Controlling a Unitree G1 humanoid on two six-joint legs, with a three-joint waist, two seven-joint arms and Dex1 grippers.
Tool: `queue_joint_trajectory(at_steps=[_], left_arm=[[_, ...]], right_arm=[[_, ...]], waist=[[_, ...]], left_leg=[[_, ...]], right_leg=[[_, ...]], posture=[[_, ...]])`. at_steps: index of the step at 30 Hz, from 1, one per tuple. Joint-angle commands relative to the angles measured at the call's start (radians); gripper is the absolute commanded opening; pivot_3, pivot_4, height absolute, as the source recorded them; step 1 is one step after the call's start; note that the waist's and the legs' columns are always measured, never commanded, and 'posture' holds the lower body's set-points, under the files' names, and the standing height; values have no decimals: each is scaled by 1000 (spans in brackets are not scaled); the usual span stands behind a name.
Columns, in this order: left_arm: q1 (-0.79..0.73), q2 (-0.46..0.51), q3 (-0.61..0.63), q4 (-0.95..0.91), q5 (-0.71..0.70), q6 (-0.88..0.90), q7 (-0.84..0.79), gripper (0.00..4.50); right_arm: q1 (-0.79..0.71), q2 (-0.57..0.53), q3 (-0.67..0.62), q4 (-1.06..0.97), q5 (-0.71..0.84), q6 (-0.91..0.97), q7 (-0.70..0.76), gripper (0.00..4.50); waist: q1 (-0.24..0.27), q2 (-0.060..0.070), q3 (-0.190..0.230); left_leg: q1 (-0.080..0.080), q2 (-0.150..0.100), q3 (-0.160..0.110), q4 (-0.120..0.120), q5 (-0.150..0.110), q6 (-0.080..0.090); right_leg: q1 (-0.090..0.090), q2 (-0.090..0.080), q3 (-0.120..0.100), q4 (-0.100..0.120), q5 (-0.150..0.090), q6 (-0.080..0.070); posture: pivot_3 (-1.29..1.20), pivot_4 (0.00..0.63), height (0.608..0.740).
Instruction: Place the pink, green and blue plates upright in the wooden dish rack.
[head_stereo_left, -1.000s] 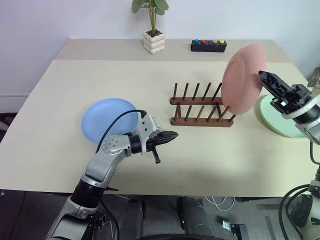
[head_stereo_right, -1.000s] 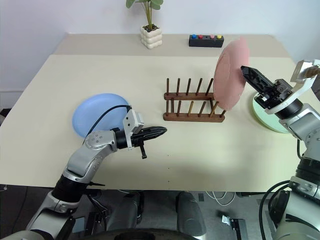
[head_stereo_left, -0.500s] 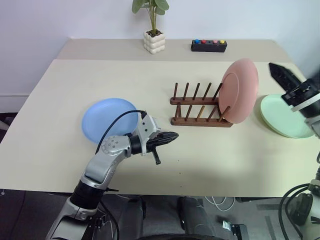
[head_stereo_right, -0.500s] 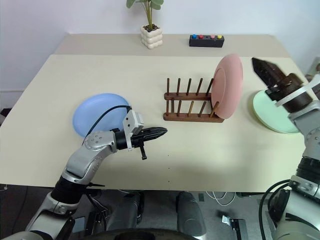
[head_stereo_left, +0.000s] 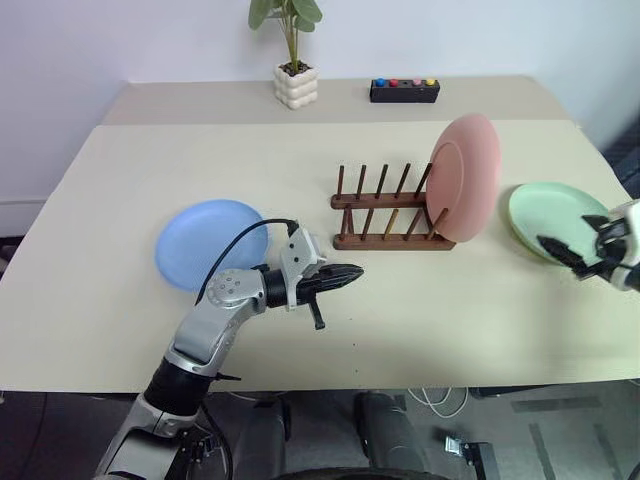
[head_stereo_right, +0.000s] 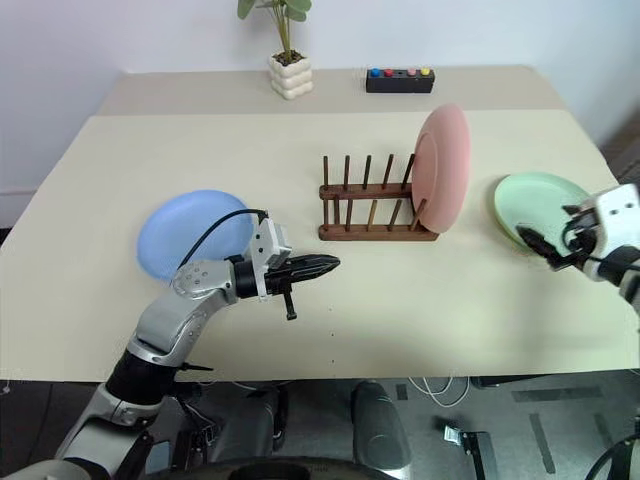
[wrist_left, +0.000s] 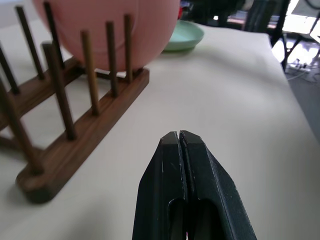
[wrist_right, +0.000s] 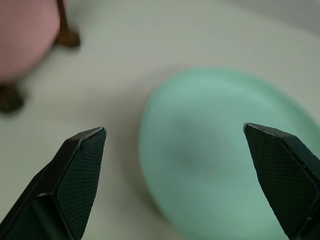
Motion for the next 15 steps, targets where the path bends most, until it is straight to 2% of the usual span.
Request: queue_joint_trajectory(at_steps=[1,6,7,8,9,15], left_arm=[[-6,3,5,-20,-10,-18,-7,0],[9,9,10,-26,-10,-15,0,0],[12,10,10,-28,-10,-14,2,0],[13,10,10,-29,-9,-14,4,0],[16,11,11,-31,-9,-13,7,0],[24,13,9,-35,-8,-13,16,0]], right_arm=[[-40,-10,27,42,-69,-58,-8,4489],[-134,15,141,206,-189,-146,-18,4489],[-160,20,159,249,-210,-163,-24,4099],[-179,22,171,284,-226,-179,-27,3951],[-198,25,182,318,-241,-192,-32,3643],[-237,34,193,393,-263,-247,-24,712]], waist=[[2,0,0],[2,0,0],[2,0,0],[2,0,0],[2,0,0],[5,-1,0]], left_leg=[[0,0,0,0,0,0],[0,0,0,0,0,0],[0,0,0,0,0,0],[0,0,0,0,0,0],[0,0,0,1,0,0],[0,0,0,1,0,0]], right_leg=[[0,0,0,0,0,1],[0,0,0,0,1,1],[0,0,0,0,1,1],[0,0,0,0,1,1],[1,0,0,0,1,1],[1,-1,0,0,1,2]], posture=[[0,150,730],[0,150,730],[0,150,730],[0,150,730],[0,150,730],[0,150,730]])
